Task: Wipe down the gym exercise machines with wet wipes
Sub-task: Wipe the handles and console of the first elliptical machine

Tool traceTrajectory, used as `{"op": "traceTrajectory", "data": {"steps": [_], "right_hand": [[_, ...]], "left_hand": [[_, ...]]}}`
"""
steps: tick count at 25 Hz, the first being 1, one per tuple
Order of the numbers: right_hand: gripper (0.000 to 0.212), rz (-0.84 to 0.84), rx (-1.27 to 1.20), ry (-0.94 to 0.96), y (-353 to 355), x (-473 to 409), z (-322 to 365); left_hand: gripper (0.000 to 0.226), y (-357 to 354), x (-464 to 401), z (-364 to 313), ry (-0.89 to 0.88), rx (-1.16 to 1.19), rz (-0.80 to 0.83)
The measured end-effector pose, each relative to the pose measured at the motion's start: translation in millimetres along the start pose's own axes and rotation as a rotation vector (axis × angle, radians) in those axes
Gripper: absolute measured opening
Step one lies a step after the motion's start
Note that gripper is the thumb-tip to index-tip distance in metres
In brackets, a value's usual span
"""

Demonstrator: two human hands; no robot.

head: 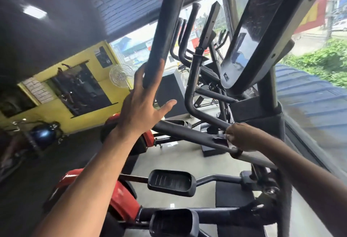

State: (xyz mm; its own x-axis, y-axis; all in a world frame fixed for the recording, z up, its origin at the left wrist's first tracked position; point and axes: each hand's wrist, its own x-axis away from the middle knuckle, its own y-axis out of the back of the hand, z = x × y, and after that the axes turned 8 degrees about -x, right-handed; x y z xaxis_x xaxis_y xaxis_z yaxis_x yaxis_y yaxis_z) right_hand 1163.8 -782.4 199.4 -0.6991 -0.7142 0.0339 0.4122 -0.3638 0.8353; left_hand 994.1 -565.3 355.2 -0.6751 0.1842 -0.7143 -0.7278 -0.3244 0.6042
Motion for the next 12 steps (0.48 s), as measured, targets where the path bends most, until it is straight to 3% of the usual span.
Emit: {"op": "traceTrajectory", "data": {"steps": [5, 10, 12], "right_hand": [[0.026, -0.104, -0.207, 0.262, 2, -13, 52], [0.026, 0.133, 0.085, 0.030, 15, -7, -1], [0.024, 0.102, 0.069, 0.060, 15, -10, 2]], "left_hand": [[0.104, 7, -5, 9, -0.010, 0.062, 0.060], [0.100, 2, -10, 11, -0.070, 0.020, -0.005], [0.096, -1, -13, 12, -0.093, -0.044, -0.043]]}}
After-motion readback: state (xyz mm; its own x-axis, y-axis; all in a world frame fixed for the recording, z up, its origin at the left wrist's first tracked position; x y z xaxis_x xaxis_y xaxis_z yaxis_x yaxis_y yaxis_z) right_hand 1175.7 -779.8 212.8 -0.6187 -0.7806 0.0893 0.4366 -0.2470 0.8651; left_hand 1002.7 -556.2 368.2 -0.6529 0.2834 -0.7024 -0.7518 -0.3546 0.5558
